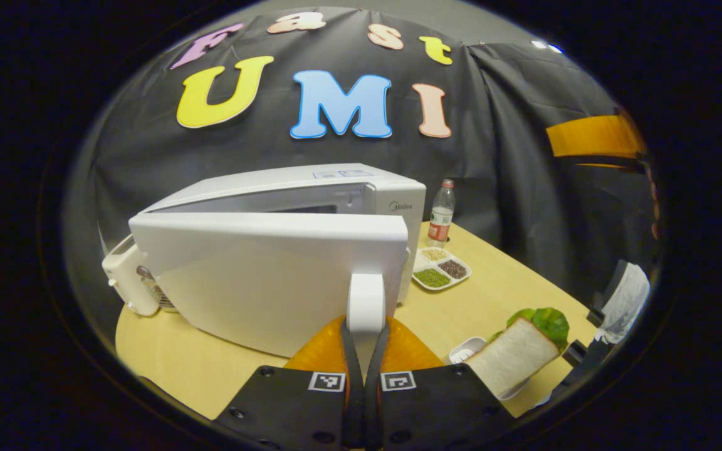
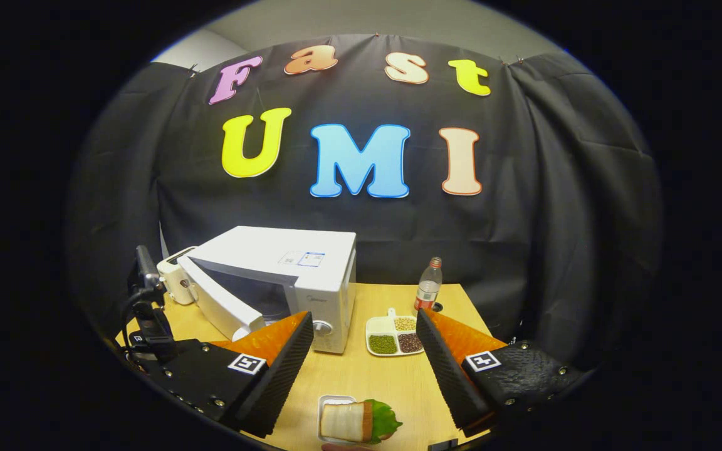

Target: Open the microwave oven with the left hand, put the food in, and close the microwave oven.

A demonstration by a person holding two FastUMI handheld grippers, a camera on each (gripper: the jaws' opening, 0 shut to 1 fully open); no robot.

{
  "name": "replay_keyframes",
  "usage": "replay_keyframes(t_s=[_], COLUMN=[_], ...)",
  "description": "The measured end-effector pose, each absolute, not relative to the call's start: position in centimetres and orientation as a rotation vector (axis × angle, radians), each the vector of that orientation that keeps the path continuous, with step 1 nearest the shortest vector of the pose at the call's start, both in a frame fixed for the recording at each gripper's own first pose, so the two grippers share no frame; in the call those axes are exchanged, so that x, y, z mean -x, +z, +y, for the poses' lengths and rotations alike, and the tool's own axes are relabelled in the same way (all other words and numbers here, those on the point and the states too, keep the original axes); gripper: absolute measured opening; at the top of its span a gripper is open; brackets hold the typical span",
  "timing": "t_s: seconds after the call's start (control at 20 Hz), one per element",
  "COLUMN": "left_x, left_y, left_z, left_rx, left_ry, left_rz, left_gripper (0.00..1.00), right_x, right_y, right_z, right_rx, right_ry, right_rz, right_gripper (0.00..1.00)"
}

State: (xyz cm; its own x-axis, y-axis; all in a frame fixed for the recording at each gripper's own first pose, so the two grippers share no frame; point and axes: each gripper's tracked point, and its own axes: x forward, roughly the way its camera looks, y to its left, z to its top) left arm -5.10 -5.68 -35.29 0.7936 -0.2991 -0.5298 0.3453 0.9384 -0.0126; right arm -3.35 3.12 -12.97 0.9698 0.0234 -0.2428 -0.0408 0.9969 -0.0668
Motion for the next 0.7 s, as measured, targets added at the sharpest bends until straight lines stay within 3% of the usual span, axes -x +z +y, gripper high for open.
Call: replay_keyframes(t_s=[0.3, 0.7], left_x=[12.8, 19.7], left_y=[-34.3, -33.3], left_z=[0.6, 13.1], left_rx=[-0.105, -0.113], left_ry=[-0.379, -0.239], left_rz=[0.584, 0.621], left_gripper=[0.07, 0.07], right_x=[4.1, 3.9], right_y=[-13.8, -16.4], right_z=[6.5, 10.7], right_rx=[0.077, 0.092], right_ry=[0.068, 0.101], right_rz=[0.246, 0.279], right_gripper=[1.0, 1.0])
